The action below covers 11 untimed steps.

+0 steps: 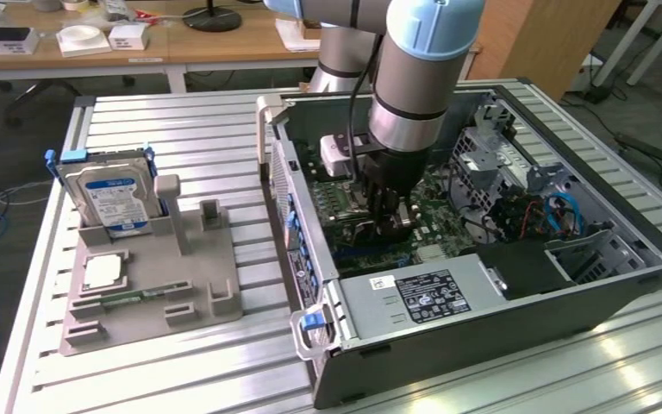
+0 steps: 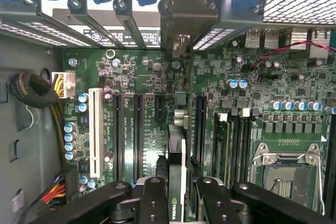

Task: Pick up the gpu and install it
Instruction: 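Insert the gpu into the slot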

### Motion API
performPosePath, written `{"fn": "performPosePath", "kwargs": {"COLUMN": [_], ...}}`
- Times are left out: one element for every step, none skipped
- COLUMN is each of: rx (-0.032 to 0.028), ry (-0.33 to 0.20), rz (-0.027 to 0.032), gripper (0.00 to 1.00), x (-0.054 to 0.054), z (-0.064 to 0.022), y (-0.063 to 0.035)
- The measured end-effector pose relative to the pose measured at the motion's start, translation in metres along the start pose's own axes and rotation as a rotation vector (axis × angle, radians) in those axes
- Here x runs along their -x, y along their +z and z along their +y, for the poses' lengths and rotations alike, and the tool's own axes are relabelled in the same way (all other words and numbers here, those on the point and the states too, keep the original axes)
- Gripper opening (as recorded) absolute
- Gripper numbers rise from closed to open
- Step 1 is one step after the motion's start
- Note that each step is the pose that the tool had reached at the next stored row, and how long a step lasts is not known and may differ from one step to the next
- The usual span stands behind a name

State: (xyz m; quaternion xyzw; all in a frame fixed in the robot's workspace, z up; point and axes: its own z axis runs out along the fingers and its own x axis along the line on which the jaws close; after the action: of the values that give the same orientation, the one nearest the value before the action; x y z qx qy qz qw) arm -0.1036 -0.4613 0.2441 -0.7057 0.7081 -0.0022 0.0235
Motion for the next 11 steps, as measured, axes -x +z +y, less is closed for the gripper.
{"fn": "performPosePath", "kwargs": {"rx": [0.0003, 0.0004, 0.0002, 0.0003, 0.0003, 0.0005, 0.0005, 0.0005, 0.0006, 0.0008, 0.0012], "ry": [0.000, 0.000, 0.000, 0.000, 0.000, 0.000, 0.000, 0.000, 0.000, 0.000, 0.000], "rz": [0.0004, 0.0007, 0.0005, 0.0004, 0.0006, 0.0008, 0.0008, 0.0007, 0.0005, 0.0003, 0.0001], "gripper": [0.26, 0.26, 0.26, 0.26, 0.26, 0.26, 0.26, 0.26, 0.26, 0.26, 0.26], "x": [0.0000, -0.0001, -0.0001, -0.0001, 0.0000, -0.0001, -0.0001, -0.0001, -0.0001, -0.0001, -0.0001], "z": [0.0000, 0.0000, -0.0001, -0.0001, -0.0001, -0.0001, -0.0001, -0.0001, -0.0001, -0.0001, -0.0002], "y": [-0.0009, -0.0014, -0.0015, -0.0015, -0.0016, -0.0018, -0.0018, -0.0018, -0.0018, -0.0018, -0.0018]}}
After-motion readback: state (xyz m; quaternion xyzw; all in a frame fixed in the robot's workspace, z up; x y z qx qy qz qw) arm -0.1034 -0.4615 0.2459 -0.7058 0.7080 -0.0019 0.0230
